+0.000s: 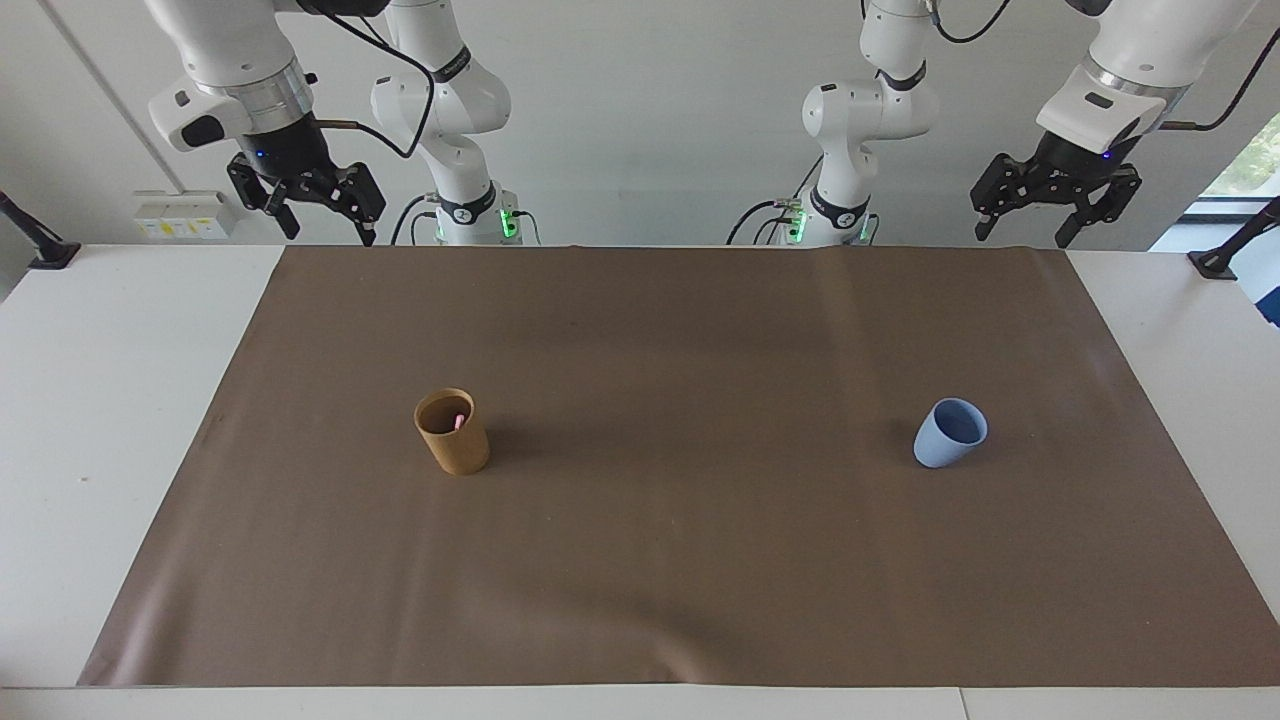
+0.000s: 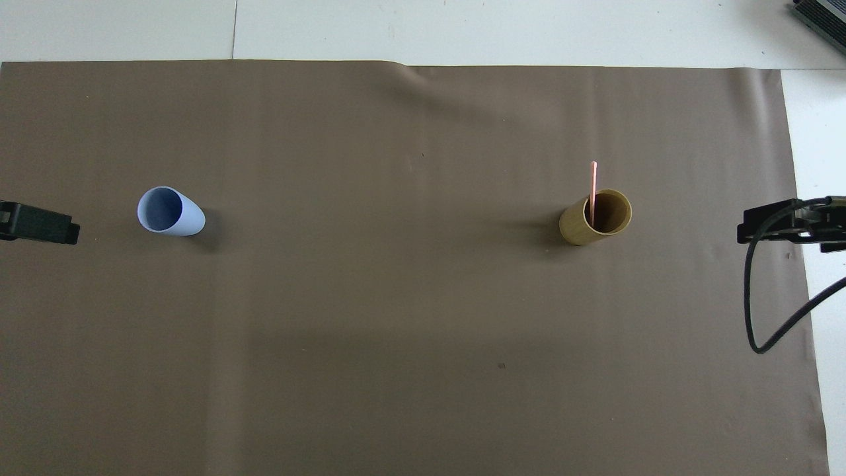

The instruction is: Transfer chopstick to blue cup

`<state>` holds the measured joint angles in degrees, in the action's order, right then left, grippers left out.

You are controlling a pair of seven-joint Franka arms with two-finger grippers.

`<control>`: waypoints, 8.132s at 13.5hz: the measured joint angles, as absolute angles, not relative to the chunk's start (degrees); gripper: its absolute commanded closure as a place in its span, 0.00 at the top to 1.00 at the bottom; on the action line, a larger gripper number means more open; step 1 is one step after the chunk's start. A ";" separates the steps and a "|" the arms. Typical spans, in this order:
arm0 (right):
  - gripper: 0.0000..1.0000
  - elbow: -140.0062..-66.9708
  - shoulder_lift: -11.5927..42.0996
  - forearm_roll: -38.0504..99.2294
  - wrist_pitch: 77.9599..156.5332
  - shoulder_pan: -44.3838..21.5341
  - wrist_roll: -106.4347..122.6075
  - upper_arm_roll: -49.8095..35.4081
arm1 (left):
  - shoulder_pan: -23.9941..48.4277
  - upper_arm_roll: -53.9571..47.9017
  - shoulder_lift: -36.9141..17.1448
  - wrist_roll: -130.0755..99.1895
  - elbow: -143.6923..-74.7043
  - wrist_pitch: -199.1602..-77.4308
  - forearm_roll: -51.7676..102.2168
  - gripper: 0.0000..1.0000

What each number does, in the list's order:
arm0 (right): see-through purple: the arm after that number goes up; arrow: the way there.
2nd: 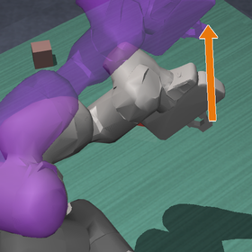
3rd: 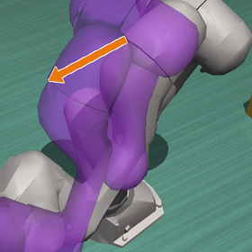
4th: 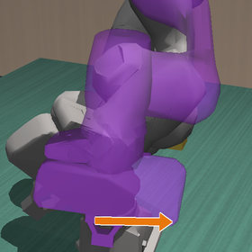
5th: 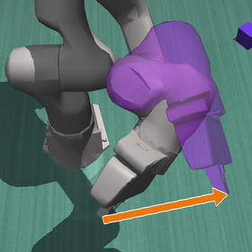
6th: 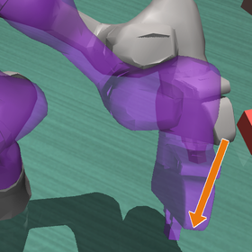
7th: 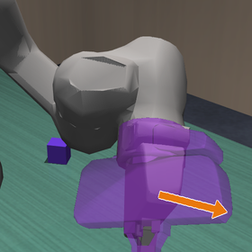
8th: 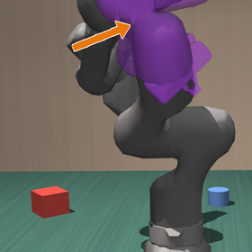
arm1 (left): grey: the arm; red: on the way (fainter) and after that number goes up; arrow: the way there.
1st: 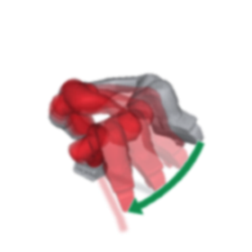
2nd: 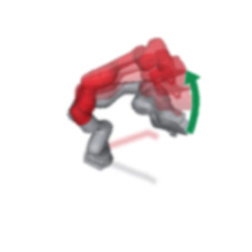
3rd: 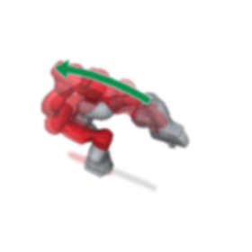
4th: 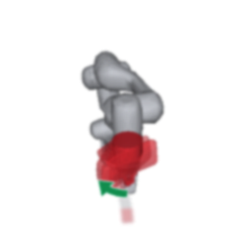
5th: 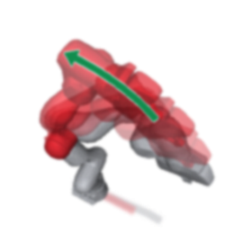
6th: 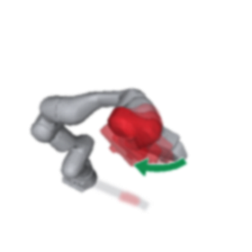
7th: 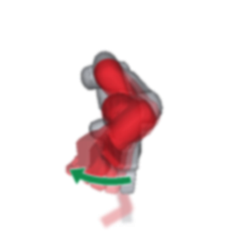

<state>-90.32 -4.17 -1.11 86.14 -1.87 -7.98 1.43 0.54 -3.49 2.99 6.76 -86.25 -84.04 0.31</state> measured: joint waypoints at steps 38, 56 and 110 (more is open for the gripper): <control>1.00 -91.95 -4.81 -1.11 87.03 -1.87 -7.97 1.50 | 0.07 -3.36 2.87 6.77 -87.14 -85.40 0.31 1.00; 1.00 -92.27 -4.86 -1.11 86.90 -0.88 -7.97 1.51 | -4.89 -3.35 -12.26 10.02 -110.40 -129.42 0.99 0.80; 1.00 -104.62 2.73 18.62 126.94 -4.98 35.21 0.53 | 5.20 -3.06 3.38 3.20 -91.90 -94.25 1.87 1.00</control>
